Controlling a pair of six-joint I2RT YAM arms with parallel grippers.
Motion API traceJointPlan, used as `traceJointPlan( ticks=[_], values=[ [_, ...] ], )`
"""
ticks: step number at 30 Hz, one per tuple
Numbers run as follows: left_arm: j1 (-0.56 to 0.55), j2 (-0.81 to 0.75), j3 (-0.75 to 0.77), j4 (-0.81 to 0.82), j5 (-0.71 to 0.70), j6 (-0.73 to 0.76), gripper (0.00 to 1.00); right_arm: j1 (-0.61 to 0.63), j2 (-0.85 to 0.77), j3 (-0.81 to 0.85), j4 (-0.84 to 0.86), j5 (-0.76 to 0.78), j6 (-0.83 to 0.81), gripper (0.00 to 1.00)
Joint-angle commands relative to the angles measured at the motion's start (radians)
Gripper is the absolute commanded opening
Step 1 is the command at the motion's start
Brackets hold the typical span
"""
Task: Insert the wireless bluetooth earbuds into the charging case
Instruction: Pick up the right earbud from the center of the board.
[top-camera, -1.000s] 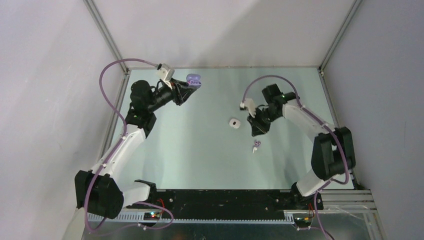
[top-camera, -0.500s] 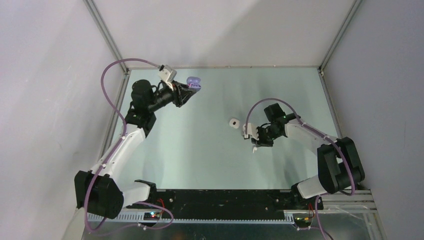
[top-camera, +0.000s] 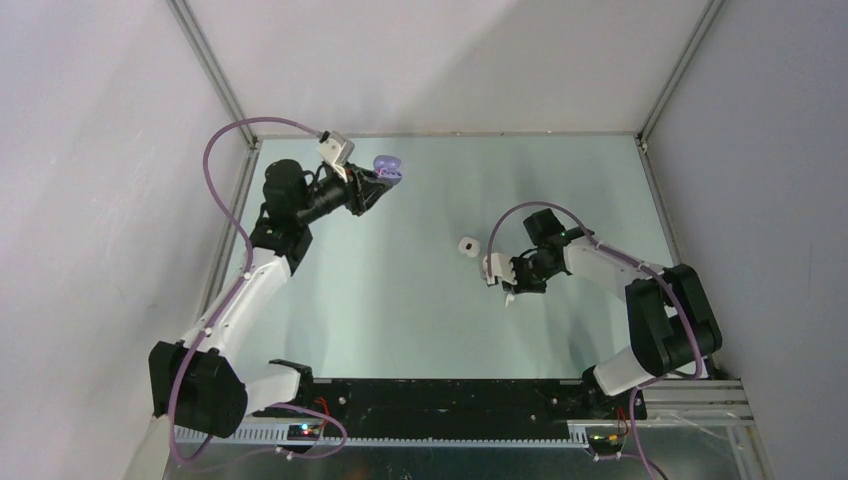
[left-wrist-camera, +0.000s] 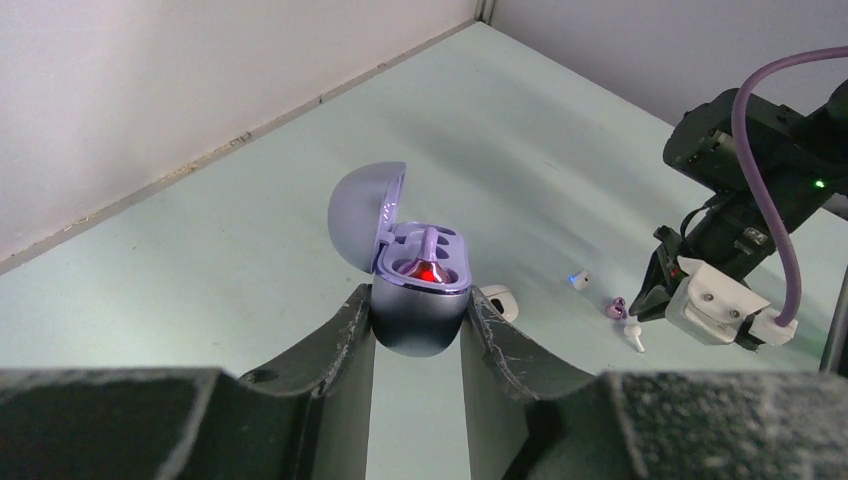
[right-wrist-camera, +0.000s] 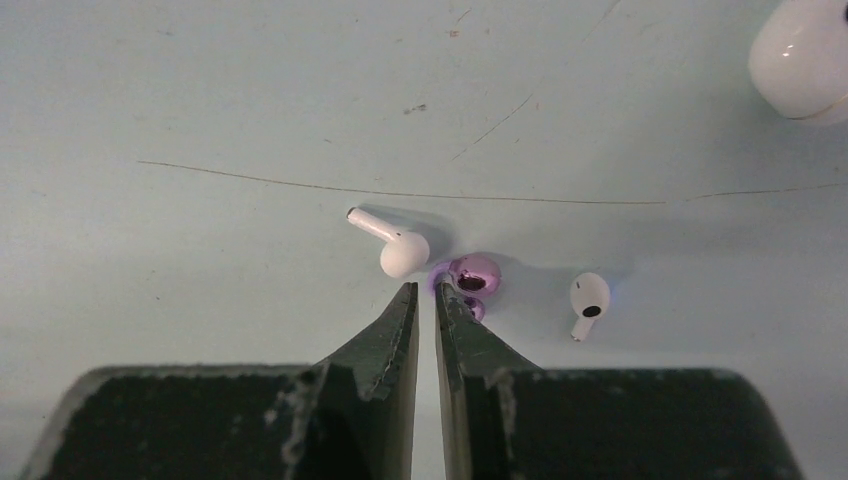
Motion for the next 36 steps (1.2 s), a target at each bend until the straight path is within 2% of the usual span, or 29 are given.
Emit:
traceJointPlan(
  ticks=[1,7,12,19,29,30,33,36],
  values=[
    [0.007,-0.025,0.044,0.020,0.011,0.018,0.00,0.003,0.019,-0.008,-0.013,0.011,-0.020,0.16],
    [0.007,-0.025,0.045,0.018,0.011,0.015,0.00,0.015,0.049,-0.008,0.025,0.043,-0.004,0.17],
    [0.007,-0.024,0.042,0.018,0.006,0.015,0.00,0.016,0.068,-0.008,0.052,0.064,0.000,0.23],
    [0.007,-0.026,0.037,0.019,0.002,0.011,0.00,0.018,0.068,-0.008,0.095,0.079,0.014,0.25],
    [0.007,-0.022,0.026,0.035,-0.004,-0.005,0.00,0.050,0.121,-0.007,0.180,0.166,0.160,0.25],
    [0.006,-0.022,0.026,0.036,-0.005,-0.006,0.00,0.051,0.128,-0.007,0.184,0.167,0.170,0.24],
    [0.007,-0.022,0.026,0.036,-0.005,-0.006,0.00,0.055,0.126,-0.007,0.180,0.160,0.205,0.10],
    [0.007,-0.020,0.025,0.033,0.004,0.000,0.00,0.039,0.056,0.044,0.113,0.071,0.226,0.02]
  ],
)
